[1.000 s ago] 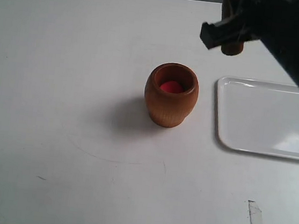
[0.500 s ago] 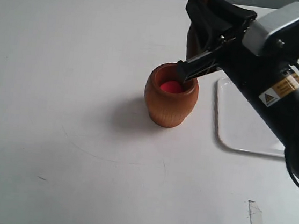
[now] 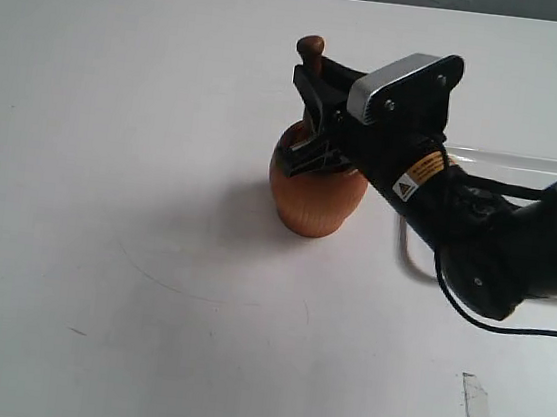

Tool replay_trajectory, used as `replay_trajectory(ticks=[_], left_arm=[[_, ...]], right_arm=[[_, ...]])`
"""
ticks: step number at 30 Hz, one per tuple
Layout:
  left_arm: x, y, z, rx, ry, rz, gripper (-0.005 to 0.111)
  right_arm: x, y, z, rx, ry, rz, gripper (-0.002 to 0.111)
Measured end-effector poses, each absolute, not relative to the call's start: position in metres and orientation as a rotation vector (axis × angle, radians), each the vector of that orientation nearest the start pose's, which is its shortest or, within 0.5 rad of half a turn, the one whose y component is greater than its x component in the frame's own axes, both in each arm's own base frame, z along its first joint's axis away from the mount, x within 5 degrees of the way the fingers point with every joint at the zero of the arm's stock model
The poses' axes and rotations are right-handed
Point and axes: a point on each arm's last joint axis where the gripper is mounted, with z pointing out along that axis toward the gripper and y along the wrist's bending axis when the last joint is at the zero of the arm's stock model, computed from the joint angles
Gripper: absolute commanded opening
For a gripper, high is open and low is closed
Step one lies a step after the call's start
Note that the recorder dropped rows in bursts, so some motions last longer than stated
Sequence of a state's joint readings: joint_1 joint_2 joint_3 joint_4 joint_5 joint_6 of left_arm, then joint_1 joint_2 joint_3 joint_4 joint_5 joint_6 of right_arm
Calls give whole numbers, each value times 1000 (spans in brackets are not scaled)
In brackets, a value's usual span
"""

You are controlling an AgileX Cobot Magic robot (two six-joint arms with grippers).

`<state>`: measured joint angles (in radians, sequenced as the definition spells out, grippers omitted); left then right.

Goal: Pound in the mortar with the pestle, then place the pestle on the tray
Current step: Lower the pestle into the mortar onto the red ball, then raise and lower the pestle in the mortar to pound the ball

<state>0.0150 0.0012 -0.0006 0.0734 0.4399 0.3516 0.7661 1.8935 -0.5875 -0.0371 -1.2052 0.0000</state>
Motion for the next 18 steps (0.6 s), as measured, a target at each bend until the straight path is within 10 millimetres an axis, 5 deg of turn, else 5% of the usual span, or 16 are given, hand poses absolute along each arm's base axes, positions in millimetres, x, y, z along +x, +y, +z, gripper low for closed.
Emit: replay_trajectory(ticks=[4, 10, 18], left_arm=[[51, 4, 174, 367, 1901, 320, 0], [51, 4, 174, 367, 1901, 320, 0], [51, 4, 174, 367, 1901, 320, 0]], right_arm=[[236, 232, 135, -642, 1501, 620, 0], [237, 232, 141, -639, 1492, 611, 0], [223, 219, 231, -545, 1236, 650, 0]])
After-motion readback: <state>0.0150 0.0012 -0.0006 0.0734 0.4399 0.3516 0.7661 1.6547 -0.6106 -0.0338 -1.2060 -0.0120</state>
